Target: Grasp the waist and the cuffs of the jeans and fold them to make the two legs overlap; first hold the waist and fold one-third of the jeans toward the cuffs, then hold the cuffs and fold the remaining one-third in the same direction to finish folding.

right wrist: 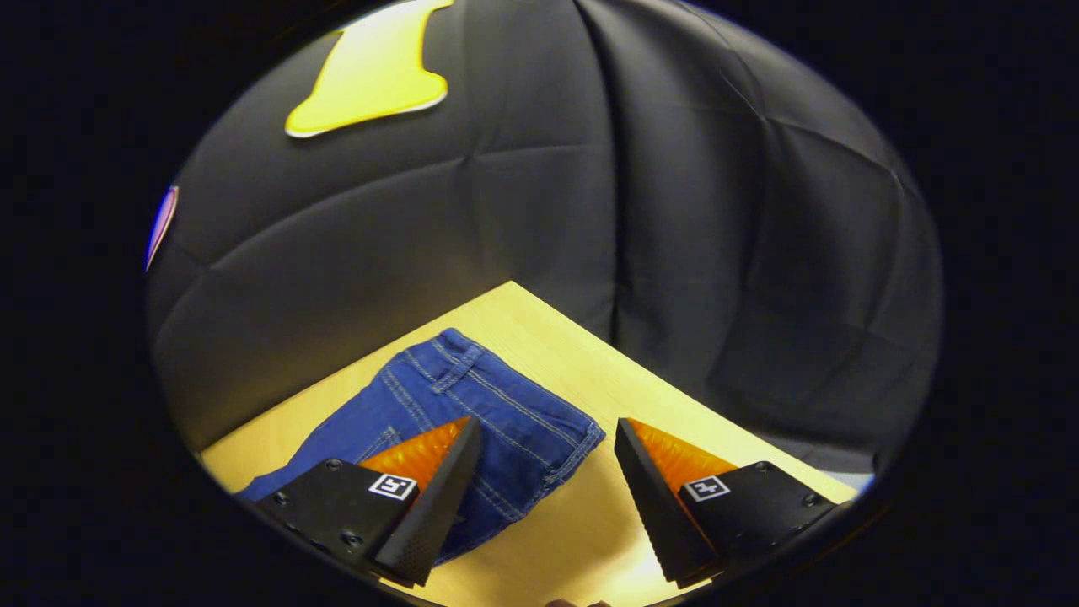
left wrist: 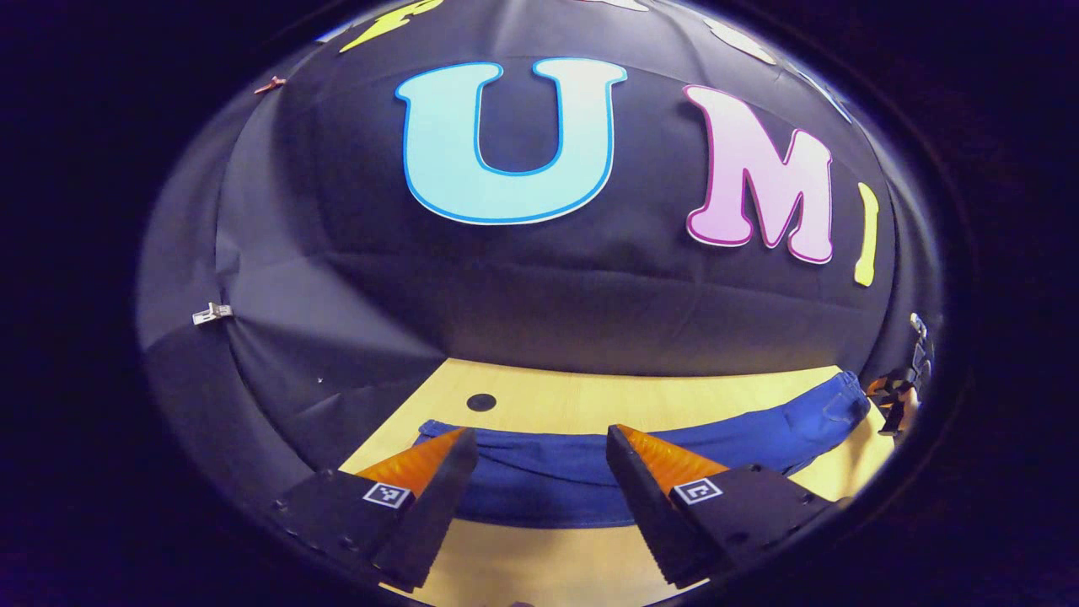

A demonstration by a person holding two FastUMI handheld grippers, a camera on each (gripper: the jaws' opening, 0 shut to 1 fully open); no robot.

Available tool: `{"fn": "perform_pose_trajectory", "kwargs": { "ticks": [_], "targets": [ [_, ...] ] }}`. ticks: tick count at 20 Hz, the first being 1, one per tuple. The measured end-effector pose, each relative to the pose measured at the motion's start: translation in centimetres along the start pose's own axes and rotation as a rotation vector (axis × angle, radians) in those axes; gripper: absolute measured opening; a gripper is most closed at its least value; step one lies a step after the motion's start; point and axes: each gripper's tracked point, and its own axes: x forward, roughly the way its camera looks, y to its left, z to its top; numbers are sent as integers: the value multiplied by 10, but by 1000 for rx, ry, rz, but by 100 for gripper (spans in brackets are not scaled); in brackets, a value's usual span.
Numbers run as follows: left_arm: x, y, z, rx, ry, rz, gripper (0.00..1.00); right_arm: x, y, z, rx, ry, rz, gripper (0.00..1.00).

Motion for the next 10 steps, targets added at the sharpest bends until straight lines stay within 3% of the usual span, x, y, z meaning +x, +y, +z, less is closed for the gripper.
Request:
{"fn": "perform_pose_trajectory", "kwargs": {
  "ticks": [4,5,8,10],
  "targets": [
    [15,10,-8,-22,21,-60,98,19,-2,-23,96,76,-24,98],
    [17,13,-7,-9,24,-64,98,23,-2,-12,96,19,-38,99],
    [16,-4,-5,11,29,-84,98,26,1,-14,72,5,-29,96],
    [14,-4,-9,4,29,-98,98,22,5,-13,59,-5,-24,70]
  ]
}}
